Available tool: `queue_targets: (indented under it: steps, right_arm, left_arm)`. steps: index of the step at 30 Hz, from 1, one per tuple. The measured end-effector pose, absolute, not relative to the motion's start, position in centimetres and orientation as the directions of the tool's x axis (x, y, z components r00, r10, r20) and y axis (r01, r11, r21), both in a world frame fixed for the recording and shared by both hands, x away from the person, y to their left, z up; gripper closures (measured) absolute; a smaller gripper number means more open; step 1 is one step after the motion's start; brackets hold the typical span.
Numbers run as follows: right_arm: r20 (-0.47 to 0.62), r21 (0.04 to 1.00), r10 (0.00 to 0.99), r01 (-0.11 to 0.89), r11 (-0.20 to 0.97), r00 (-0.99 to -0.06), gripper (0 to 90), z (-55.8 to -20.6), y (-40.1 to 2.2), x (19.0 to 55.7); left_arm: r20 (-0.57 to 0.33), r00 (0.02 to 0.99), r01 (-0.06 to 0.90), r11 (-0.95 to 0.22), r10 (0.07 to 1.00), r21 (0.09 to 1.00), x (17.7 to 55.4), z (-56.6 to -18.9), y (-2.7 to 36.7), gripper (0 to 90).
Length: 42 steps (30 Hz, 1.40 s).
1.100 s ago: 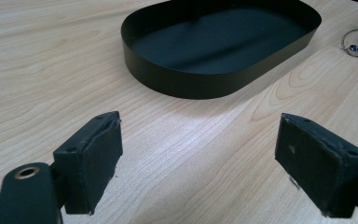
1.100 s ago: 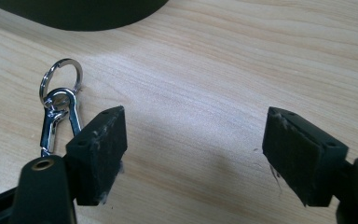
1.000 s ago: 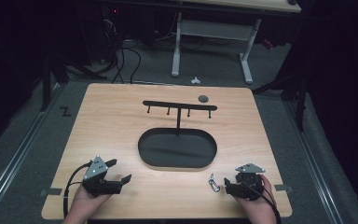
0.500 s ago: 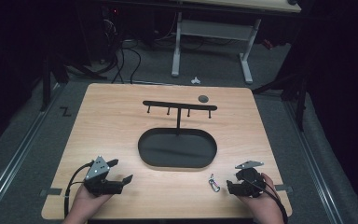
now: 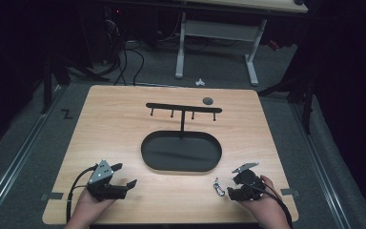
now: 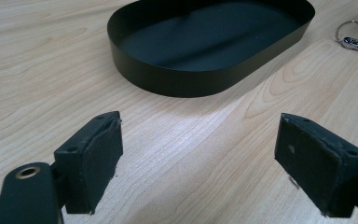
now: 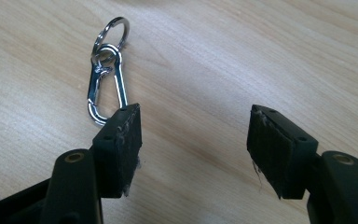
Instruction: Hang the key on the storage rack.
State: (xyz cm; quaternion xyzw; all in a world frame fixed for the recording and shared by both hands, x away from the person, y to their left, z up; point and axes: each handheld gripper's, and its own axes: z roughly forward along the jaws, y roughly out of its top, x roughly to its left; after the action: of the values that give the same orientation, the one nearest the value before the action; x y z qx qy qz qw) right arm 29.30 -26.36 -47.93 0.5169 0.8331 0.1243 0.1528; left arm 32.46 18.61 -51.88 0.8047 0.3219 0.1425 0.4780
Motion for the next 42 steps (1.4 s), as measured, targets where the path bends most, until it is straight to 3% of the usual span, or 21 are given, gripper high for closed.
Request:
queue_targets:
  steps: [23,38,42]
  right_arm:
    - [-0.112,0.309,0.881,0.826,0.471,-0.460,34.3,-46.6,-24.7,29.8]
    - [-0.118,0.205,0.851,0.826,0.526,-0.512,31.4,-47.5,-22.6,30.8]
    - [-0.089,0.183,0.848,0.828,0.530,-0.523,36.6,-47.8,-22.0,31.3]
  left_arm:
    - [-0.088,0.742,0.379,-0.308,0.664,0.873,32.3,-51.5,19.2,15.6]
    - [-0.086,0.747,0.376,-0.311,0.660,0.873,32.4,-51.5,19.1,15.6]
    - [-0.085,0.745,0.375,-0.311,0.661,0.873,32.4,-51.5,19.1,15.6]
